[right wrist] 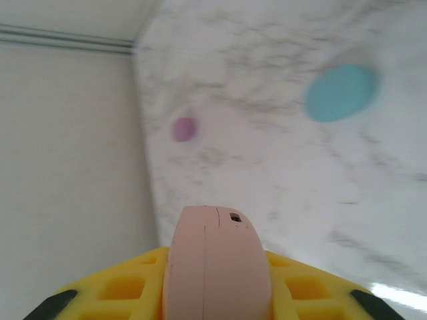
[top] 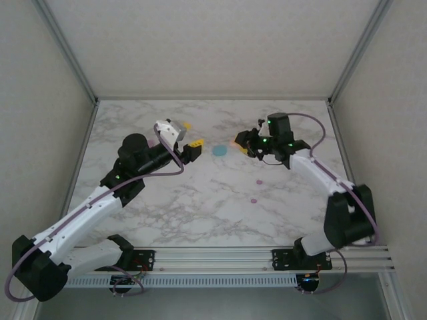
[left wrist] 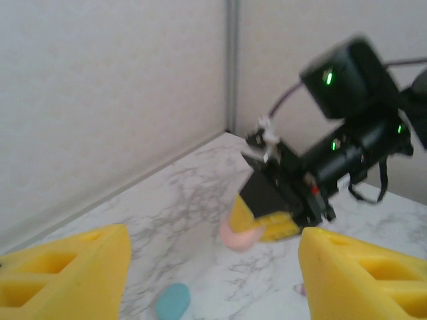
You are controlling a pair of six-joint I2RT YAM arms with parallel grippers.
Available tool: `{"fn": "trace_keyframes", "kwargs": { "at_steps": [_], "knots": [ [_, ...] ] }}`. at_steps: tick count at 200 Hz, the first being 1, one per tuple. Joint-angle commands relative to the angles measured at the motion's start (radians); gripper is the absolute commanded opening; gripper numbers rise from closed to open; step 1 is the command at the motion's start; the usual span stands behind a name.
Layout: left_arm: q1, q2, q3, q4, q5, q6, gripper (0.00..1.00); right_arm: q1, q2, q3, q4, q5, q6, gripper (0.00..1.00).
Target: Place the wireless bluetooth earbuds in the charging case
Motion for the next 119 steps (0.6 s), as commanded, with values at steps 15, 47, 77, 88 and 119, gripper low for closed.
{"fn": "trace_keyframes", "kwargs": {
  "at_steps": [15, 47, 77, 88, 119],
  "knots": [
    [0.019, -0.068, -0.03, -0.016, -0.175, -0.063, 0.7, -0.002, 0.198, 0.086, -0.127, 0.011, -0.165, 0.19],
    [0.032, -0.082, -0.02, -0.082, -0.241, -0.092, 0.74, -0.004, 0.319, 0.129, -0.096, -0.031, -0.172, 0.2],
    [0.05, -0.072, 0.005, -0.147, -0.272, -0.119, 0.75, -0.005, 0.408, 0.174, -0.094, -0.042, -0.182, 0.21],
    [0.06, -0.06, 0.02, -0.176, -0.28, -0.138, 0.75, -0.004, 0.435, 0.186, -0.083, -0.056, -0.183, 0.22],
    [0.088, -0.008, 0.076, -0.264, -0.303, -0.2, 0.76, -0.004, 0.489, 0.215, -0.09, -0.055, -0.198, 0.24]
  ]
}}
